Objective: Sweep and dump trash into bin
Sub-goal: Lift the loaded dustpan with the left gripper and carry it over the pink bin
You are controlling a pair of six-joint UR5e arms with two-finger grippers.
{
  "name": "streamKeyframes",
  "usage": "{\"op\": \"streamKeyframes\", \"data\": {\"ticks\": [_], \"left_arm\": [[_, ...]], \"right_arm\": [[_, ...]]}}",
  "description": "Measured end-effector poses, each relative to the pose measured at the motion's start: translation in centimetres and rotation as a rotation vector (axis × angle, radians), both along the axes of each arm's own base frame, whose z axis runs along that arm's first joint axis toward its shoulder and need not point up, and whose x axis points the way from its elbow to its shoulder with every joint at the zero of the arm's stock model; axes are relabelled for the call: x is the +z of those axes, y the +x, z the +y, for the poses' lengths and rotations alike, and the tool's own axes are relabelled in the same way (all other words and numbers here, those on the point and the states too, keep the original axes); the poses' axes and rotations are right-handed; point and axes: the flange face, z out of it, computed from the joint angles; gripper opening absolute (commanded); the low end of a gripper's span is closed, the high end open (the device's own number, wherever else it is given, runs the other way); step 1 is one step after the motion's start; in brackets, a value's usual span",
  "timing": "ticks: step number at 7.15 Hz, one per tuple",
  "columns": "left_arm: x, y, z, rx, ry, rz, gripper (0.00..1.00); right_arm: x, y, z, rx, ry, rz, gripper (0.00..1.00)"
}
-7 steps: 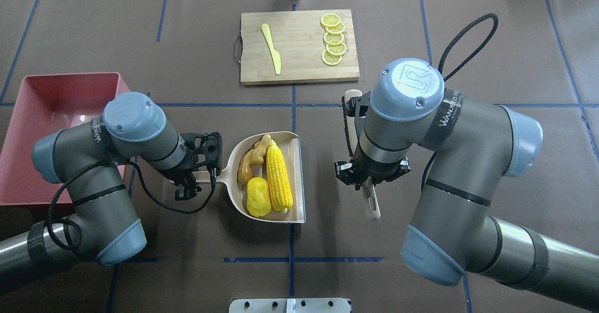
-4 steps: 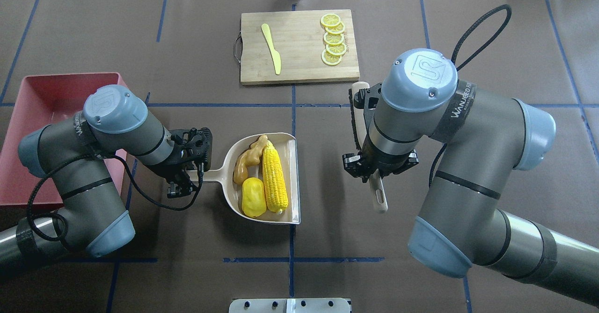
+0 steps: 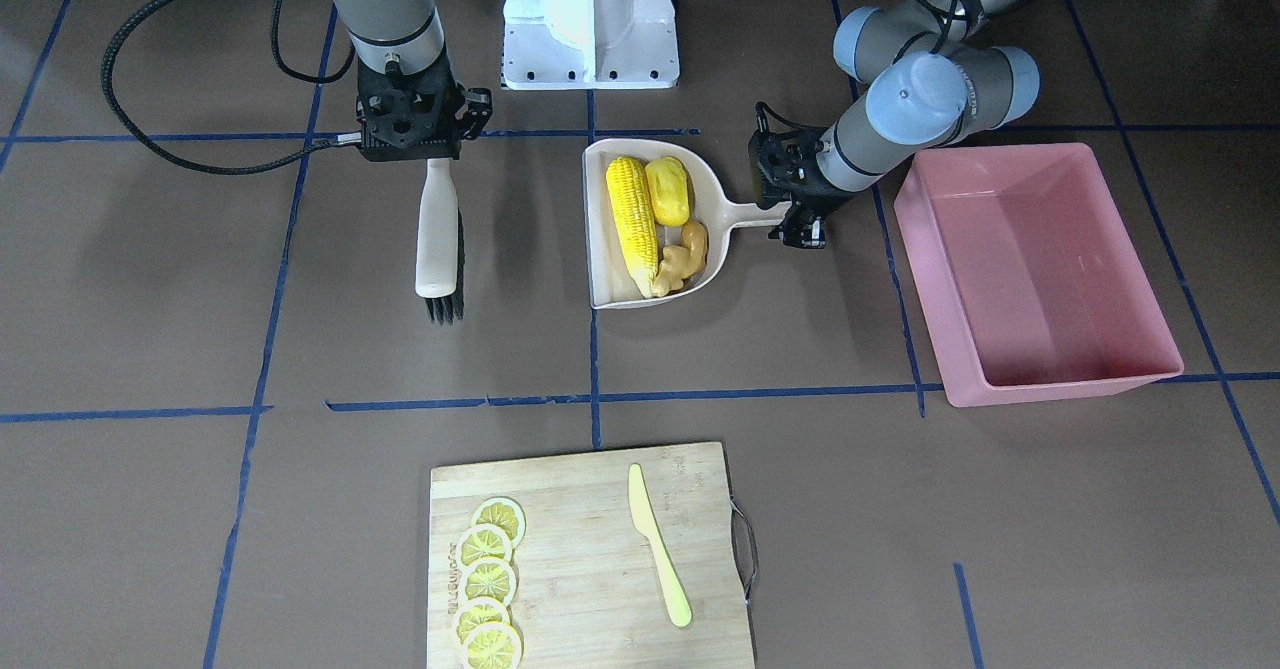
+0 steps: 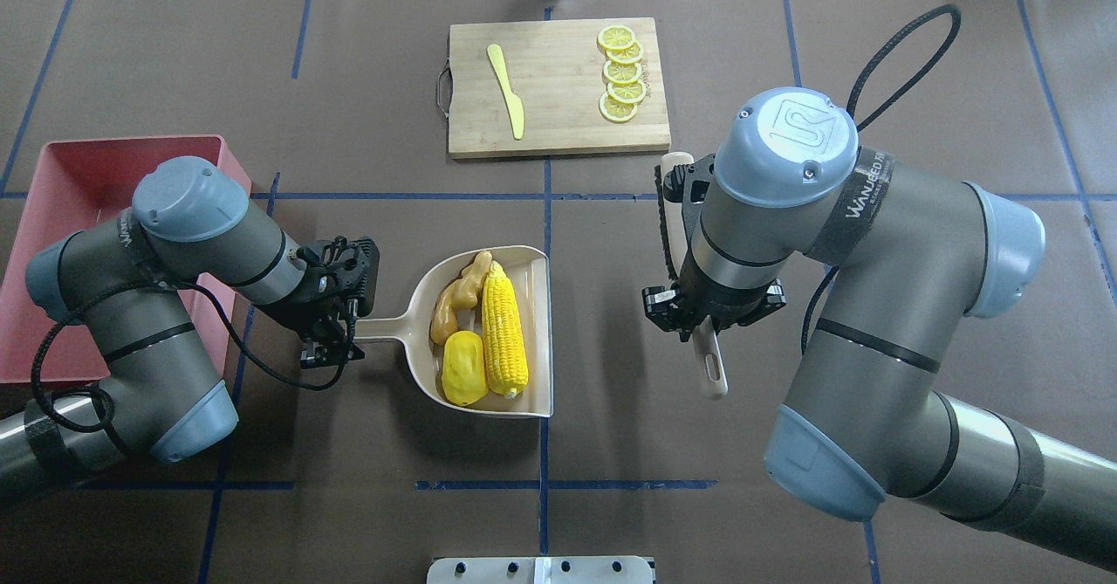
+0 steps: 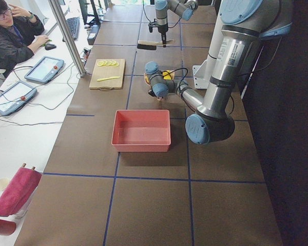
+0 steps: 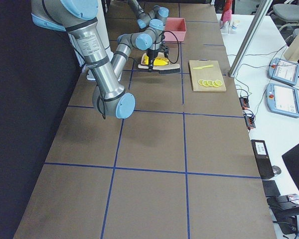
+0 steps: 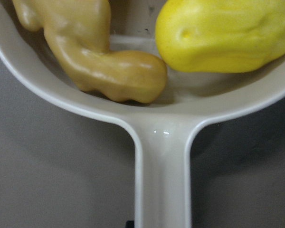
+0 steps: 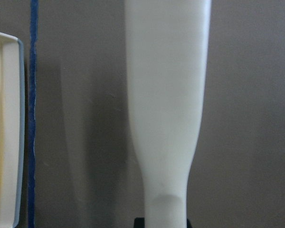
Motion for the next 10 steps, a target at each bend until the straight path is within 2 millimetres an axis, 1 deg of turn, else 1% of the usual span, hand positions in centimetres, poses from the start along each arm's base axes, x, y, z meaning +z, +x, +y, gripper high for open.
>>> {"op": "streamKeyframes", "data": {"ticks": [3,4,6,7,8,10], "left_arm": [[-0.6,-1.6,-0.7,0.028,-0.022,0.069,0.00],[-0.5,-1.9,-0.7,0.033,-0.023,0.092,0.00],[0.7,-1.8,-0.8,0.035,-0.017,0.134,0.00],[1.0,-2.0,-0.9,0.037,-0.022,0.154,0.00],[0.9,-2.7,-1.4,0.030,-0.025,0.169,0.00],[-0.1,-5.1,-2.9,0.002,-0.032,0.198,0.00]], "right_arm": [[-0.1,0.0,0.0,0.000,0.001,0.001,0.00],[-0.1,0.0,0.0,0.000,0.001,0.000,0.00],[-0.1,0.0,0.0,0.000,0.001,0.001,0.00],[-0.1,0.3,-0.1,0.005,0.002,0.000,0.00],[-0.4,1.1,-0.5,0.018,0.006,-0.007,0.00],[-1.1,2.9,-1.2,0.047,0.017,-0.024,0.00]]}}
